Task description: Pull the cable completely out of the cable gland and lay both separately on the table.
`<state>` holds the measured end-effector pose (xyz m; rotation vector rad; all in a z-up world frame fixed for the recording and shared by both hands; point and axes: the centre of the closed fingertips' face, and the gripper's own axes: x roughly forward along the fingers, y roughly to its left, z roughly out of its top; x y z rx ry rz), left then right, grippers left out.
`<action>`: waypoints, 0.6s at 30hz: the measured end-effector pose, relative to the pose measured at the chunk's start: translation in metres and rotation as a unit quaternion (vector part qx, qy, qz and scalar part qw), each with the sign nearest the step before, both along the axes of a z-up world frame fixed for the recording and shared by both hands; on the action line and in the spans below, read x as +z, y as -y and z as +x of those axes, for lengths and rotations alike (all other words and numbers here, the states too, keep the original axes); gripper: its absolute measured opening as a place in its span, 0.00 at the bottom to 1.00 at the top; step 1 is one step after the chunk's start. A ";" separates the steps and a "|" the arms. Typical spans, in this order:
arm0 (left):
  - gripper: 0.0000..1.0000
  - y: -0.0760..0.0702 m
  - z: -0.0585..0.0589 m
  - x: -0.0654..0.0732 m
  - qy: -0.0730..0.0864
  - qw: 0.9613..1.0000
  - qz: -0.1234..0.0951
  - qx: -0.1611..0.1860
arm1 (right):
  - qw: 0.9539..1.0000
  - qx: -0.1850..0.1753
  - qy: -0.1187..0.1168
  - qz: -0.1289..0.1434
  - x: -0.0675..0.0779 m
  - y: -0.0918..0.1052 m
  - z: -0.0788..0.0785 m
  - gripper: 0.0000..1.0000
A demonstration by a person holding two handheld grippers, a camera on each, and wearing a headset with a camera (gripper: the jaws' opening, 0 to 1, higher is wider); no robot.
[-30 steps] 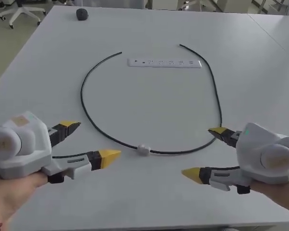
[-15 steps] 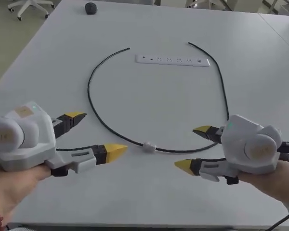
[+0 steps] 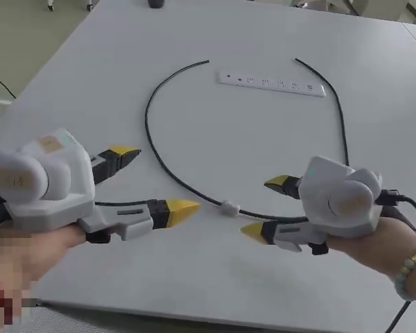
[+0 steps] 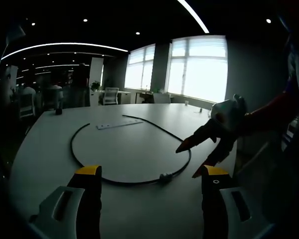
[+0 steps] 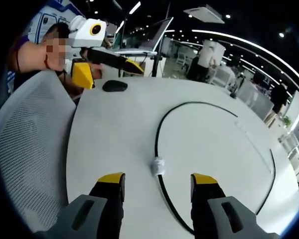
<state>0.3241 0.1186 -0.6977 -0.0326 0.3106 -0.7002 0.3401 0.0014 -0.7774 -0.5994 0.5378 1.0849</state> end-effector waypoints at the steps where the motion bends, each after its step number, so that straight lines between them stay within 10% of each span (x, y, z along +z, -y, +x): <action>1: 0.83 0.000 0.000 0.001 0.002 1.000 -0.001 -0.001 | 1.000 0.002 -0.001 -0.003 -0.002 -0.001 0.000 0.51; 18: 0.83 -0.004 0.002 0.002 0.007 1.000 -0.001 -0.002 | 0.997 0.021 -0.043 -0.058 -0.028 -0.022 0.010 0.34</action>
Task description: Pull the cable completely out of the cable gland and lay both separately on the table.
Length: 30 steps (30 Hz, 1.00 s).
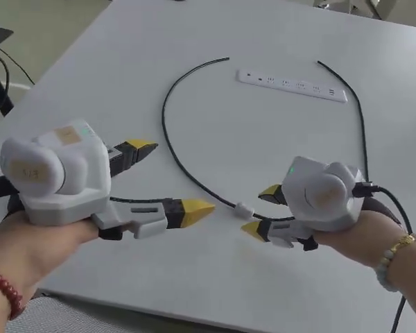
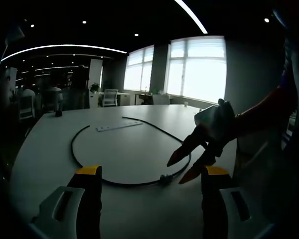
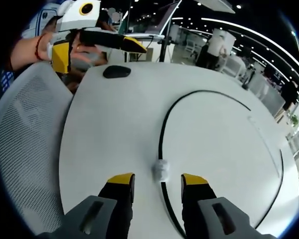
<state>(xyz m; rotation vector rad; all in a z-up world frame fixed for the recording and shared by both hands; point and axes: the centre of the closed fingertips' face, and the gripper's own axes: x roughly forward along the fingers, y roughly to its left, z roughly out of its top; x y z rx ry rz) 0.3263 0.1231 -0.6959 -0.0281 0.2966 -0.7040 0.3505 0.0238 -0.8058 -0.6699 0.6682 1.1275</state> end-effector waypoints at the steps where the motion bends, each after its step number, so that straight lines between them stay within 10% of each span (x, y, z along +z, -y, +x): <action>1: 0.83 0.000 0.000 0.000 0.001 1.000 -0.001 0.000 | 1.000 0.001 0.001 -0.001 0.000 -0.001 0.000 0.33; 30: 0.82 0.005 -0.002 -0.007 0.000 1.000 -0.003 -0.006 | 0.998 0.016 -0.030 -0.059 -0.020 0.000 0.007 0.11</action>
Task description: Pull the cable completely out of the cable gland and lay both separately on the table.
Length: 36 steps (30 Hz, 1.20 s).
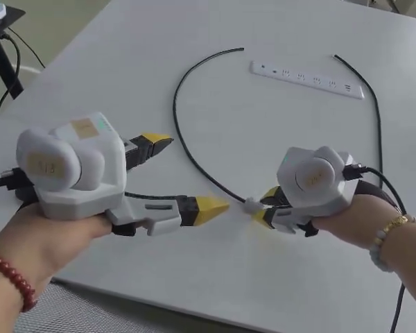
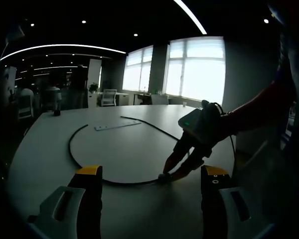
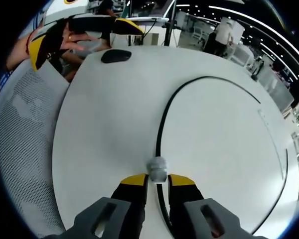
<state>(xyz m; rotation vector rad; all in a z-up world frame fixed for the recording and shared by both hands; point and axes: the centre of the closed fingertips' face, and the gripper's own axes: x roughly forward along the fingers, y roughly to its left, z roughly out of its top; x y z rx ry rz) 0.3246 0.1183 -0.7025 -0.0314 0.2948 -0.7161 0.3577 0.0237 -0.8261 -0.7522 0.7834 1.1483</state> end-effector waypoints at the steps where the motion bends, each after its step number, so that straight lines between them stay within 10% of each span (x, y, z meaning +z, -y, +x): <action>1: 0.82 0.000 0.000 0.000 0.000 1.000 0.000 0.000 | 1.000 0.000 -0.001 0.001 0.000 0.000 0.000 0.11; 23: 0.81 0.006 -0.003 -0.007 -0.010 1.000 0.021 -0.016 | 1.000 -0.003 0.020 0.013 0.017 0.004 0.006 0.08; 36: 0.80 0.018 0.001 0.007 0.004 0.998 0.038 -0.044 | 0.997 -0.007 0.065 0.047 0.071 0.012 -0.001 0.08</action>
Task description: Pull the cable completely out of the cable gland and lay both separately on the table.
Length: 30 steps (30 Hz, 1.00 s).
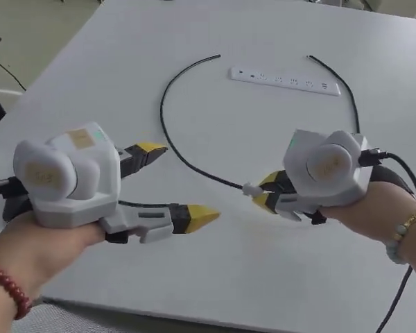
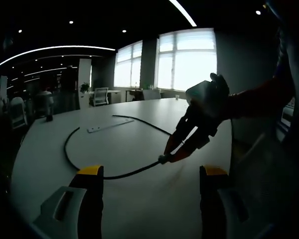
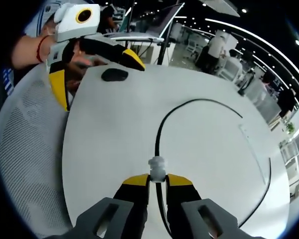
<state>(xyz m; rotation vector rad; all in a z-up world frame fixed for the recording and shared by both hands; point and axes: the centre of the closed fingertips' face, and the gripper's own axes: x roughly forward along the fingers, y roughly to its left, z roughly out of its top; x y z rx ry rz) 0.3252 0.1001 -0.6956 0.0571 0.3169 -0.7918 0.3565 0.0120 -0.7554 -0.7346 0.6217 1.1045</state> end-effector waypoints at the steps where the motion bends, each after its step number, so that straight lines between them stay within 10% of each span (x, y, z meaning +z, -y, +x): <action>1: 0.80 0.001 0.001 0.002 0.001 1.000 0.000 -0.001 | 1.000 -0.001 0.005 0.004 0.006 0.001 0.000 0.08; 13: 0.79 0.025 0.003 0.013 0.017 0.999 0.002 -0.034 | 0.998 0.001 0.052 0.036 0.068 0.004 -0.015 0.07; 21: 0.76 0.035 0.005 0.026 0.038 0.997 0.000 -0.069 | 0.997 0.000 0.057 0.049 0.079 0.008 -0.023 0.07; 30: 0.39 0.044 0.009 0.048 0.063 0.992 -0.015 -0.104 | 0.997 -0.006 0.056 0.052 0.078 0.009 -0.019 0.08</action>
